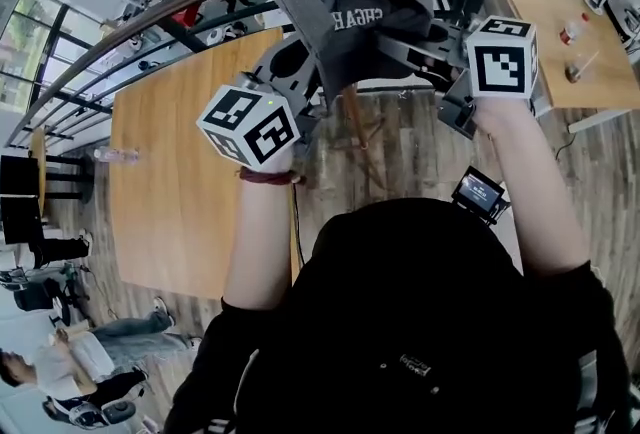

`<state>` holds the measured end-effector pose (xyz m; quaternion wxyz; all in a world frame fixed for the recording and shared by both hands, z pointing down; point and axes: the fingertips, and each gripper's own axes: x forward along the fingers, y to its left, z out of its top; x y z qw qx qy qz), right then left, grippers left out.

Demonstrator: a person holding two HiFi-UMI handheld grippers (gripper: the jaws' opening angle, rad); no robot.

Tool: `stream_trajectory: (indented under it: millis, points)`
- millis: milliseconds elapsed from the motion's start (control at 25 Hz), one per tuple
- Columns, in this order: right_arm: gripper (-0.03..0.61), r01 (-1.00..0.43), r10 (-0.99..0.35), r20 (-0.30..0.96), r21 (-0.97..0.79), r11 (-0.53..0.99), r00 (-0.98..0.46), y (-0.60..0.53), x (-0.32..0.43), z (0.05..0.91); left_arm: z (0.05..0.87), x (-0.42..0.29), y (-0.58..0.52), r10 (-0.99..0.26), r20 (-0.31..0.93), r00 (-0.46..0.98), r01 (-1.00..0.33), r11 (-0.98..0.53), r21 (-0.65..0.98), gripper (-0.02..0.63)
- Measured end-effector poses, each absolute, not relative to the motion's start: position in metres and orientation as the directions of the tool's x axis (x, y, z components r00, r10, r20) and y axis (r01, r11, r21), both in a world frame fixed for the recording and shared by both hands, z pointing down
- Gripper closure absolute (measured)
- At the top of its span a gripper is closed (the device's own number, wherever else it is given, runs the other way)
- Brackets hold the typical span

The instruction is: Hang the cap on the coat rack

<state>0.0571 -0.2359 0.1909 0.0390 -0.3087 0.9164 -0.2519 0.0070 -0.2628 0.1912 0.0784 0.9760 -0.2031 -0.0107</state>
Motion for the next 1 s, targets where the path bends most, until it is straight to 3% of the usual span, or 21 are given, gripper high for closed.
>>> stream_trajectory:
  millis: [200,360,720,1000]
  points:
    - [0.525,-0.545,-0.587,0.088,-0.501,0.672,-0.805,-0.242,0.062,0.212,0.218,0.009,-0.266,-0.406,0.037,0.913,-0.405,-0.894,0.19,0.607]
    - [0.435,-0.566,-0.609,0.102,-0.515,0.644,-0.786,-0.246,0.065,0.228,0.239,0.008,-0.265,-0.399,0.061,0.915,-0.402,-0.887,0.228,0.607]
    - [0.347,-0.613,-0.656,0.127,-0.523,0.593,-0.744,-0.241,0.078,0.238,0.263,-0.002,-0.26,-0.421,0.084,0.903,-0.426,-0.859,0.282,0.607]
    - [0.327,-0.629,-0.686,0.146,-0.565,0.534,-0.713,-0.211,0.077,0.259,0.298,-0.021,-0.238,-0.438,0.123,0.891,-0.453,-0.832,0.318,0.607]
